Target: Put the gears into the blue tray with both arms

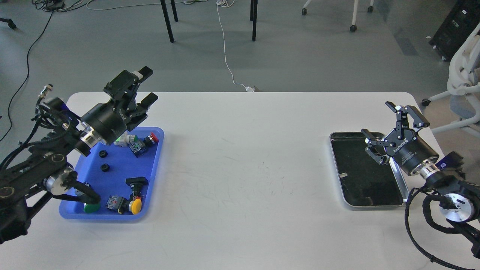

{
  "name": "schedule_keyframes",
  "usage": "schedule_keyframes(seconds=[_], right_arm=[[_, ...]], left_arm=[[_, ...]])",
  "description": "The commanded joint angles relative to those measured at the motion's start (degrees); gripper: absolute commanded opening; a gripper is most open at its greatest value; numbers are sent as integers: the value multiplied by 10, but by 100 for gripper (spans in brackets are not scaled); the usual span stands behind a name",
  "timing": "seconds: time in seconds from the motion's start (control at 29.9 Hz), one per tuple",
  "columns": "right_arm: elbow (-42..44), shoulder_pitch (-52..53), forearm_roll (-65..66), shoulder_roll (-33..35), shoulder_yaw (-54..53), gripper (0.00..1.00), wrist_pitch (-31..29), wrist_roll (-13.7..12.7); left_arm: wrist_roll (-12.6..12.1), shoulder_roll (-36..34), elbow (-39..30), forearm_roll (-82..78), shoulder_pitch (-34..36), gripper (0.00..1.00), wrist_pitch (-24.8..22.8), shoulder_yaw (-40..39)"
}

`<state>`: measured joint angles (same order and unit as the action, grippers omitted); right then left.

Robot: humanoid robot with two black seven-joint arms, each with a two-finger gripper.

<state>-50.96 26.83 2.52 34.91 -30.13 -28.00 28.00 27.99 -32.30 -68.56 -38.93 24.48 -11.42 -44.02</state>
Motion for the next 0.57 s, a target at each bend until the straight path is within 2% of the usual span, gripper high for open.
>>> schedule_keyframes(seconds=[0.0,0.1,0.2,0.3,0.53], right_arm=[[0,2,-1,2,4,99,0,0],[4,6,-1,-2,5,99,0,0],[5,7,-1,-19,5,99,0,0],[5,7,-1,-28,2,99,0,0],[1,8,-1,-28,2,99,0,0]], left_arm=[[0,74,12,3,-44,98,-4,-86],[0,115,44,3,-75,98,-23,-139],[-28,142,76,6,-89,98,-63,-174],[-47,146,89,26,-103,98,-88,-179],[-50,159,89,33,-119,98,-97,-180]])
